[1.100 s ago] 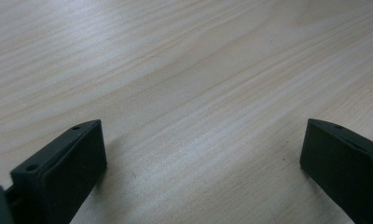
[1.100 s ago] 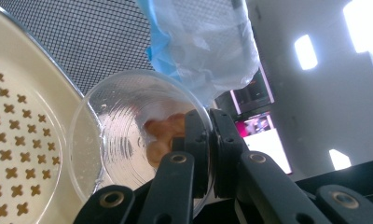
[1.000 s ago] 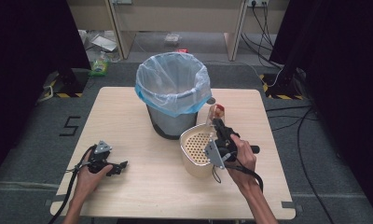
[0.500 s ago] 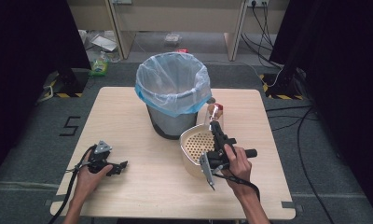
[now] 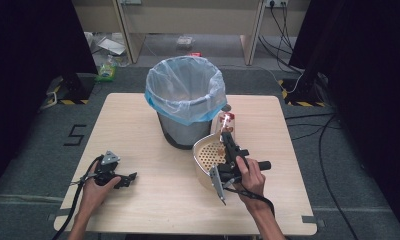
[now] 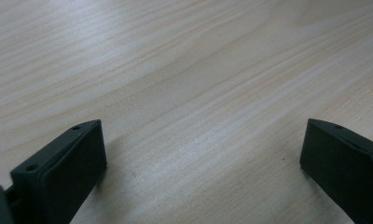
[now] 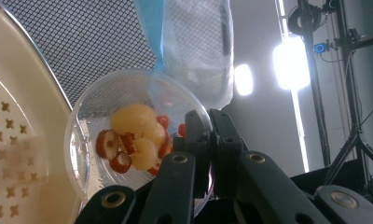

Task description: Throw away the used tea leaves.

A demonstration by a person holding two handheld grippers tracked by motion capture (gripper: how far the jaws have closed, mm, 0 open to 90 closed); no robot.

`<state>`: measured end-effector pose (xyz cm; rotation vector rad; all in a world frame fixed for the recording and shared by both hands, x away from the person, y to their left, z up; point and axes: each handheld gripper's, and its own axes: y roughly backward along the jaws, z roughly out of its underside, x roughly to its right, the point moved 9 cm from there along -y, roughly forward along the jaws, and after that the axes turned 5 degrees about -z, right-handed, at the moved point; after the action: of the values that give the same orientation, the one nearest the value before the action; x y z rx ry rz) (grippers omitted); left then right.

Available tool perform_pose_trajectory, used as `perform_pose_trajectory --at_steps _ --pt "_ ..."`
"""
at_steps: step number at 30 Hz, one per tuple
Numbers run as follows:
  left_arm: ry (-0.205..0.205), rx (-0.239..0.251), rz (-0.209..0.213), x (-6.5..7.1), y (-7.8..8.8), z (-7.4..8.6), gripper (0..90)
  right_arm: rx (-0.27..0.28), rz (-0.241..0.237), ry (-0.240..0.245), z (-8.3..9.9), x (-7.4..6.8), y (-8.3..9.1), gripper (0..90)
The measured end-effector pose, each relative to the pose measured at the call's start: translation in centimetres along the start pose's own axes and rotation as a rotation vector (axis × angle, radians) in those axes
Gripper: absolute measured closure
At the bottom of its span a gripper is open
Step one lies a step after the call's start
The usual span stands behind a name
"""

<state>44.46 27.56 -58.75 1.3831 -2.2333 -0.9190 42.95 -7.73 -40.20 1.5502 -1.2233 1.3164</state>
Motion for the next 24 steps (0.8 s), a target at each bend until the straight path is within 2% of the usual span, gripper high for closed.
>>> perform_pose_trajectory --at_steps 6,7,8,9,11,12,13,15,16,17,18,19,22,24 --pt "0.001 0.000 0.000 0.0 0.0 0.0 0.0 0.024 0.037 0.001 -0.6 0.9 0.4 87.8" --pt "0.000 0.000 0.000 0.0 0.0 0.0 0.0 0.014 0.022 0.017 -0.4 0.6 0.1 87.8" --pt "0.000 0.000 0.000 0.0 0.0 0.0 0.0 -0.006 0.008 -0.003 0.1 0.3 -0.1 87.8" --pt "0.000 0.000 0.000 0.0 0.0 0.0 0.0 0.012 0.022 0.008 -0.2 0.3 0.2 87.9" --pt "0.000 0.000 0.000 0.0 0.0 0.0 0.0 0.013 0.028 0.015 -0.3 0.3 0.2 87.9" --pt "0.000 0.000 0.000 0.0 0.0 0.0 0.0 0.015 0.030 -0.003 -0.3 0.3 0.1 87.9" --pt "0.000 0.000 0.000 0.0 0.0 0.0 0.0 0.039 0.060 0.014 -0.7 0.9 0.5 87.9" --pt "0.000 0.000 0.000 0.0 0.0 0.0 0.0 0.051 0.074 0.017 -1.0 1.1 0.6 87.9" --pt "0.000 0.000 0.000 0.0 0.0 0.0 0.0 0.060 0.091 0.044 -1.2 1.0 0.6 87.9" --pt "0.000 0.000 0.000 0.0 0.0 0.0 0.0 0.046 0.078 0.067 -1.1 0.5 0.4 87.9" --pt "0.000 0.001 0.000 0.0 0.0 0.0 0.0 0.044 0.069 0.063 -1.0 0.1 0.3 87.9" --pt "0.001 0.001 -0.001 0.0 0.0 0.0 0.0 0.049 0.077 0.076 -1.3 0.3 0.4 87.9" --pt "0.001 0.000 -0.001 0.0 0.0 0.0 0.0 0.048 0.085 0.065 -1.3 0.6 0.4 87.9" --pt "0.001 0.000 -0.001 0.0 0.0 0.0 0.0 0.080 0.113 0.080 -1.7 0.9 0.6 87.9"
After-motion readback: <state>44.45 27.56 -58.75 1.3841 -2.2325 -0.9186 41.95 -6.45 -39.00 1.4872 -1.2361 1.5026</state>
